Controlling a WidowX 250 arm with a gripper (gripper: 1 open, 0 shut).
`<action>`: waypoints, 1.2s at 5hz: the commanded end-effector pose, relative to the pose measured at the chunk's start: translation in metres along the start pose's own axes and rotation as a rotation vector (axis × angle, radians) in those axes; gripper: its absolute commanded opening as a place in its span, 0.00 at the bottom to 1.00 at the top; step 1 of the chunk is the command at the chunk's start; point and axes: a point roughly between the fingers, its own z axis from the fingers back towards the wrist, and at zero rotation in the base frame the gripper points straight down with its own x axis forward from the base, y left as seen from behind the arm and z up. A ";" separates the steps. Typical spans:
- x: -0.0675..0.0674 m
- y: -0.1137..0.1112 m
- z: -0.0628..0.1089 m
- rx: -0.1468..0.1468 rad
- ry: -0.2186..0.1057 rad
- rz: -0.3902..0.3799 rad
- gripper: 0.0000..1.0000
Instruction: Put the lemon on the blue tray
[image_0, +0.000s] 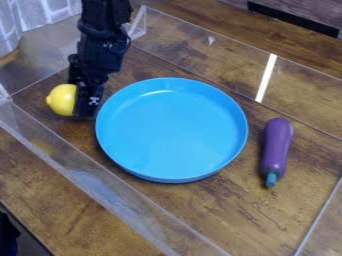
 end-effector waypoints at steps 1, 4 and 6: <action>0.007 0.006 0.021 0.060 -0.022 -0.013 0.00; 0.009 0.006 0.022 0.067 0.014 -0.030 0.00; 0.010 0.007 0.020 0.066 0.029 -0.039 0.00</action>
